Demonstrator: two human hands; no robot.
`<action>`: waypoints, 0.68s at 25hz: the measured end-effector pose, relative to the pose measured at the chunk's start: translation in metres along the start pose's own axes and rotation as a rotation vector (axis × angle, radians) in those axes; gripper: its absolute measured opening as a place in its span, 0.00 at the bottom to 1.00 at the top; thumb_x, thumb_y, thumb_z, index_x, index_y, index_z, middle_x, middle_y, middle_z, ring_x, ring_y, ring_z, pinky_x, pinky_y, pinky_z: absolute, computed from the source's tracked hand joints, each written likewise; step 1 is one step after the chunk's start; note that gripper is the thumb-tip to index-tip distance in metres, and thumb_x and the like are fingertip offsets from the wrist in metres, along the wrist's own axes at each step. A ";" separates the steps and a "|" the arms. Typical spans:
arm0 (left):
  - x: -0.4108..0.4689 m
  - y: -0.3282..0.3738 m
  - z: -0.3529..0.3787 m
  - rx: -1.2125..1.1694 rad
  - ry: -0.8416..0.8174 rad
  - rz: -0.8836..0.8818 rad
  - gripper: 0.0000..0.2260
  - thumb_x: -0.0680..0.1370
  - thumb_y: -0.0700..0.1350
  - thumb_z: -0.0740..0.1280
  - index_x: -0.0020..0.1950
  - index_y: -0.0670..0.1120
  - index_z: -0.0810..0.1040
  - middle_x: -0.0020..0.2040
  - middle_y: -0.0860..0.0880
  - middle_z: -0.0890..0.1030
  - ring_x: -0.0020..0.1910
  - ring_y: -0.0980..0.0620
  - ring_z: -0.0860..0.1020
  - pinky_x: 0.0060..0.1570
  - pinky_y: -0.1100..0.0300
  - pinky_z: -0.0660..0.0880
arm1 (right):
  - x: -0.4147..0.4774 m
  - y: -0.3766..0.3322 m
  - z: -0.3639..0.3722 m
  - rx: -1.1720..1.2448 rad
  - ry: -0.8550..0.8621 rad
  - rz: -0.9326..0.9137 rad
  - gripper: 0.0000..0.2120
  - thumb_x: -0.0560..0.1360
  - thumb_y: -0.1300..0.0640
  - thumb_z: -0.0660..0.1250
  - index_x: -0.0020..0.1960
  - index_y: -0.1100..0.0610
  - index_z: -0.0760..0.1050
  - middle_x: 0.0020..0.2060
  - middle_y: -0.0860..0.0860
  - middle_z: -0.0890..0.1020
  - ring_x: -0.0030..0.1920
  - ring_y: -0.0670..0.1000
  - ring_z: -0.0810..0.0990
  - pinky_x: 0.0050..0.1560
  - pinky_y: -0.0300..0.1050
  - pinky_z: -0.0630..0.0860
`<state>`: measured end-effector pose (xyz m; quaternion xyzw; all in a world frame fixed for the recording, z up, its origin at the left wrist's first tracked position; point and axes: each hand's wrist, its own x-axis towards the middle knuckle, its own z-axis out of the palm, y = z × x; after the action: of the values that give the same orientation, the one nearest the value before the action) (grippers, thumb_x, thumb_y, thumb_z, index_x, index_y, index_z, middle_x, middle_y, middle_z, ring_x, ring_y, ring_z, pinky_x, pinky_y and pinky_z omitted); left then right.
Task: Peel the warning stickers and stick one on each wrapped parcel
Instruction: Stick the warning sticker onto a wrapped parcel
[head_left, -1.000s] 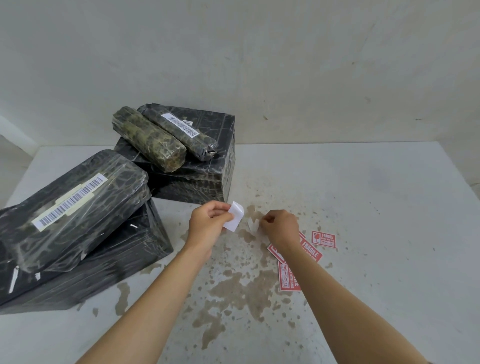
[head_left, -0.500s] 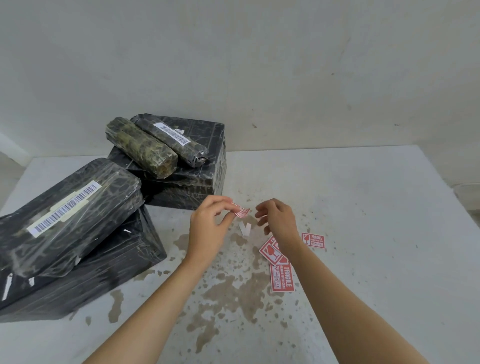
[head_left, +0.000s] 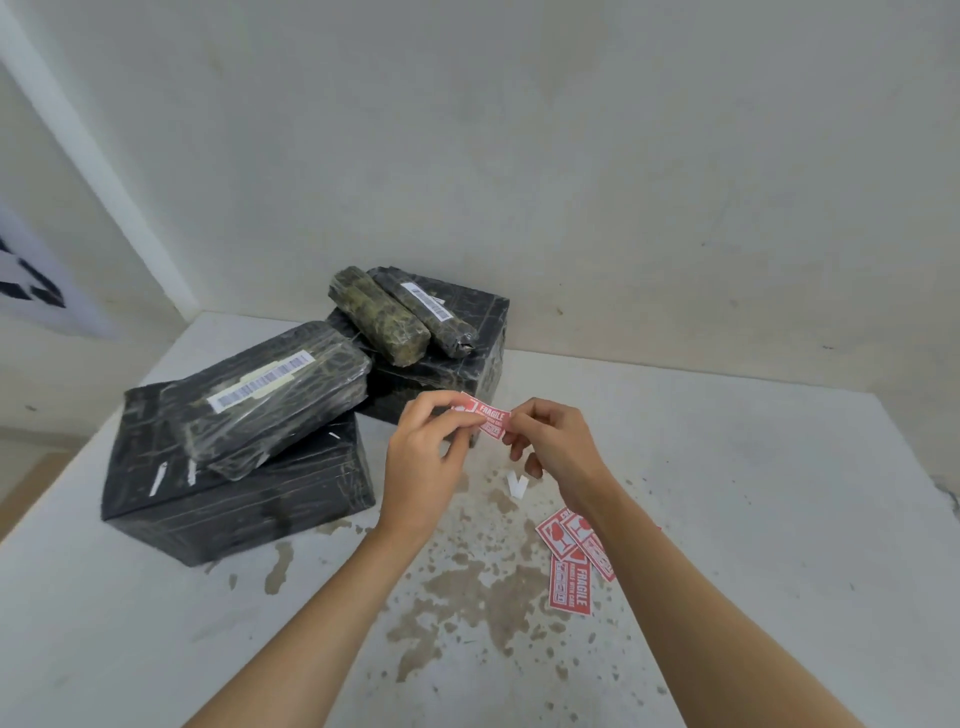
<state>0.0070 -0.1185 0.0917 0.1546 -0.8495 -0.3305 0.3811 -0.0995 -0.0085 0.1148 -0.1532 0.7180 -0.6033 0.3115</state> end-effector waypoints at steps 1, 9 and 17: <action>-0.002 0.003 -0.006 0.016 0.012 -0.018 0.07 0.72 0.34 0.71 0.48 0.43 0.84 0.51 0.49 0.79 0.51 0.52 0.78 0.49 0.71 0.72 | -0.002 -0.005 0.002 -0.012 -0.012 -0.018 0.04 0.72 0.65 0.65 0.40 0.65 0.78 0.30 0.54 0.78 0.29 0.50 0.73 0.23 0.40 0.64; 0.001 0.020 -0.065 -0.095 0.290 -0.292 0.06 0.73 0.37 0.71 0.48 0.45 0.83 0.47 0.52 0.80 0.47 0.59 0.79 0.46 0.71 0.74 | -0.004 -0.041 0.045 -0.095 -0.183 -0.217 0.05 0.74 0.63 0.68 0.42 0.64 0.77 0.34 0.59 0.81 0.29 0.46 0.77 0.24 0.40 0.72; 0.064 -0.021 -0.099 -0.129 0.247 -0.474 0.06 0.74 0.40 0.70 0.50 0.48 0.80 0.46 0.54 0.82 0.43 0.63 0.78 0.44 0.72 0.74 | 0.034 -0.065 0.078 -0.087 -0.019 -0.192 0.04 0.75 0.62 0.67 0.42 0.61 0.76 0.40 0.56 0.83 0.36 0.48 0.79 0.33 0.40 0.78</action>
<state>0.0387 -0.2109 0.1609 0.3638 -0.7138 -0.4423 0.4031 -0.0863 -0.1040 0.1619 -0.2405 0.7223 -0.5973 0.2523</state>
